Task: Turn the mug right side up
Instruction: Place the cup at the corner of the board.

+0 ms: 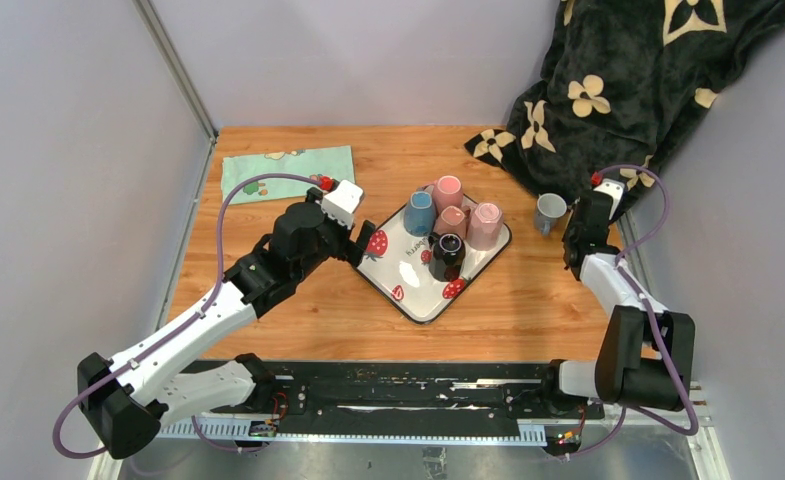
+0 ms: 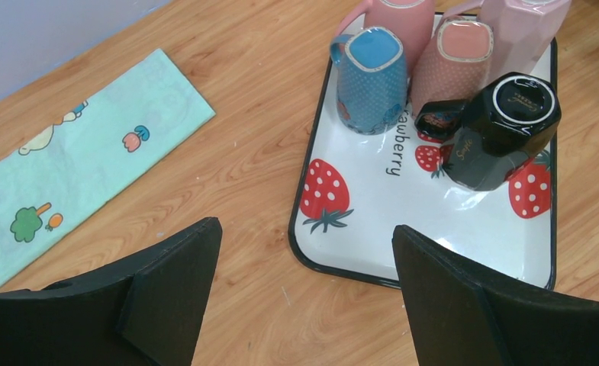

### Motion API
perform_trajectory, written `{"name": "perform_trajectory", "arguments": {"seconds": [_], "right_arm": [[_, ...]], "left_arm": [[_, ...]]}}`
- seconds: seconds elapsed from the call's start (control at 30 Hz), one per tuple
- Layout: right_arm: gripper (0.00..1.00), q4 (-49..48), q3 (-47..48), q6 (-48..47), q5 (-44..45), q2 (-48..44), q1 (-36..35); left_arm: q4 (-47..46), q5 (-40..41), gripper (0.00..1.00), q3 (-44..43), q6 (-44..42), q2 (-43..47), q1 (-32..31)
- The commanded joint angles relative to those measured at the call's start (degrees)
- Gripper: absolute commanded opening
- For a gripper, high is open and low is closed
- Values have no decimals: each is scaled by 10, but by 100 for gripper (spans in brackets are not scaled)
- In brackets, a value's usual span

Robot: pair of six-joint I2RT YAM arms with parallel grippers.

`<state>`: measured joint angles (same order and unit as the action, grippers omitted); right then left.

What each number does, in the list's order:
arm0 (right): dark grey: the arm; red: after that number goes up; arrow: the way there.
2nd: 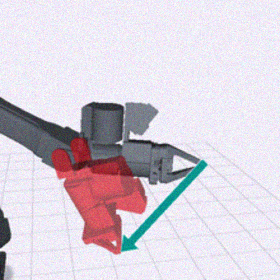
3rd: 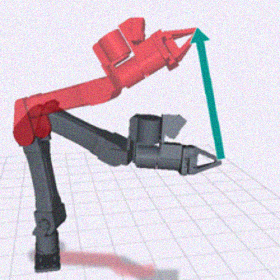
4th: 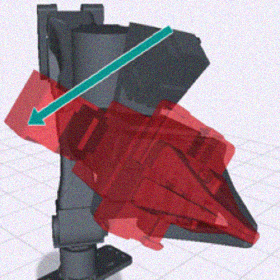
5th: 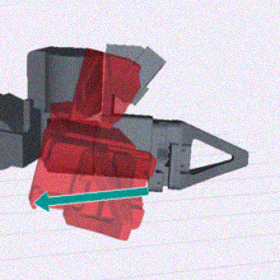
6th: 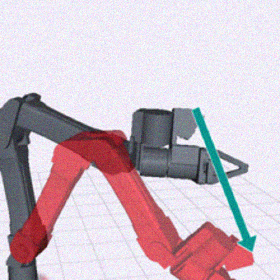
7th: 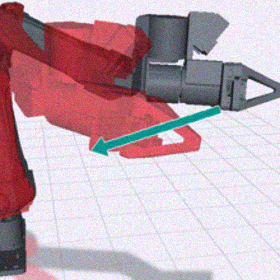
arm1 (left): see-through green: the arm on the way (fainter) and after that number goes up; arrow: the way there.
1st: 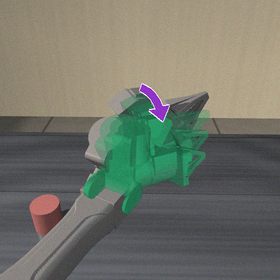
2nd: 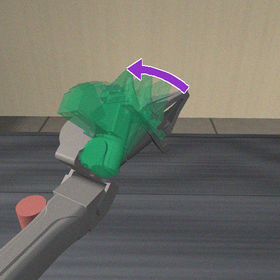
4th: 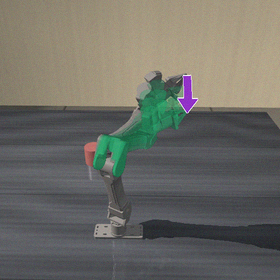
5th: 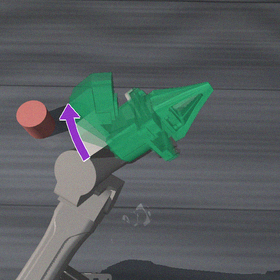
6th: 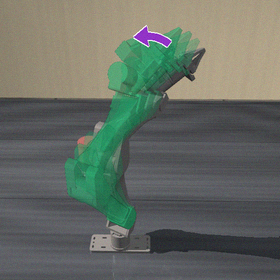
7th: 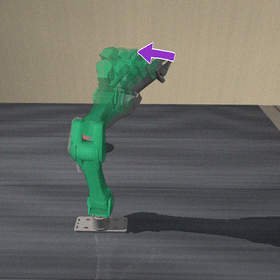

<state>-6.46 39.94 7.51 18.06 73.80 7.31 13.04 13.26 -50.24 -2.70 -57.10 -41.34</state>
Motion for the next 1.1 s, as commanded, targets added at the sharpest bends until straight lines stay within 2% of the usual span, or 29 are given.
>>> {"name": "perform_trajectory", "arguments": {"seconds": [0.0,0.57,1.07], "right_arm": [[0,-48,11,-6,7,2,11],[7,-17,26,31,-7,53,20],[23,-1,44,33,-40,75,26]], "left_arm": [[-6,-15,91,0,6,2,4],[-9,-25,91,1,9,11,6],[-9,-26,91,2,9,17,11]]}}
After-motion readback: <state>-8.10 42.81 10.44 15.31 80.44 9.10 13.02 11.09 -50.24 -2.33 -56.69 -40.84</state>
